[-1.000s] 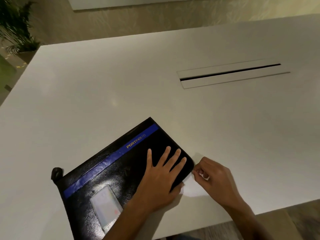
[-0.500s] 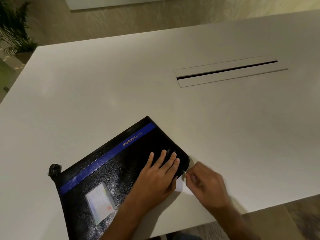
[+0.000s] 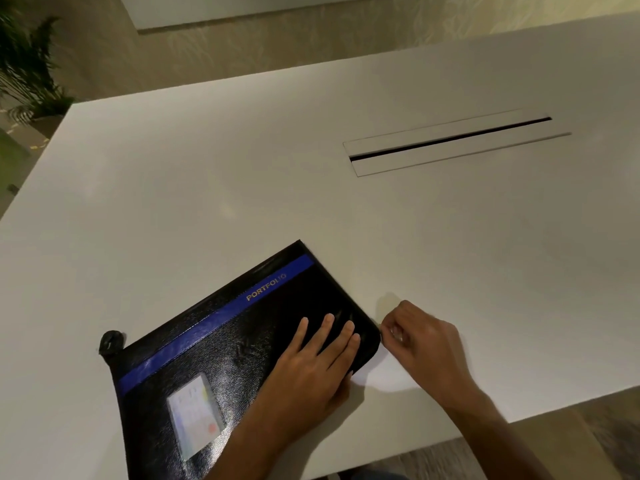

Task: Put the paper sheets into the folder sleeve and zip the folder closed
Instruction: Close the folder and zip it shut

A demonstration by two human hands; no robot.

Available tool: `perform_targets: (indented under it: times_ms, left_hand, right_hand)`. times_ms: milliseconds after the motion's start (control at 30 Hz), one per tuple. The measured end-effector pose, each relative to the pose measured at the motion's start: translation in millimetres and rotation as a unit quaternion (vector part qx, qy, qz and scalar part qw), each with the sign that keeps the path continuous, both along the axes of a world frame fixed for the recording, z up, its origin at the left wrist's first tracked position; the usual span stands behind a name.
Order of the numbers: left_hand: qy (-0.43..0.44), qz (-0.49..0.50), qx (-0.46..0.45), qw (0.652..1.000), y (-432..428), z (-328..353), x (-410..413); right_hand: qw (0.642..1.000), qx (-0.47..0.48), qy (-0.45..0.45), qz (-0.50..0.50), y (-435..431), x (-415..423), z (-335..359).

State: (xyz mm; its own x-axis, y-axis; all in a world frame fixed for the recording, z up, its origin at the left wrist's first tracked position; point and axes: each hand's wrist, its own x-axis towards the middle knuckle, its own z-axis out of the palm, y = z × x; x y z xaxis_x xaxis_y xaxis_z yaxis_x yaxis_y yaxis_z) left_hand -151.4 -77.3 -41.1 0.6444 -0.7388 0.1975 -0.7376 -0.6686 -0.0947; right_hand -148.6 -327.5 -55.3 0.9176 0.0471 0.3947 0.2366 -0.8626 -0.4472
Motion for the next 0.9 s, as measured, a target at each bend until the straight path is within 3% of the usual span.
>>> perform_targets:
  times_ms: [333, 433, 533, 600, 667, 900]
  left_hand:
    - [0.042, -0.020, 0.017, 0.999, 6, 0, -7]
    - [0.075, -0.043, -0.089, 0.992, 18, 1, -4]
    - [0.090, 0.093, -0.229, 0.965, 8, 6, 23]
    - [0.107, 0.262, -0.188, 0.941, -11, 9, 50]
    - [0.146, 0.350, -0.093, 0.921, -27, 1, 68]
    - [0.102, 0.344, -0.064, 0.931, -24, -28, 72]
  right_hand:
    - [0.996, -0.050, -0.022, 0.066, 5, 33, 13]
    - [0.993, -0.057, 0.001, 0.099, 5, 43, 16]
    - [0.990, -0.048, 0.023, 0.133, 4, 51, 16]
    - [0.988, -0.037, 0.034, 0.149, 2, 54, 13]
    - [0.987, -0.031, 0.035, 0.156, 1, 57, 10]
    - [0.985, -0.045, 0.021, 0.167, -4, 74, 8]
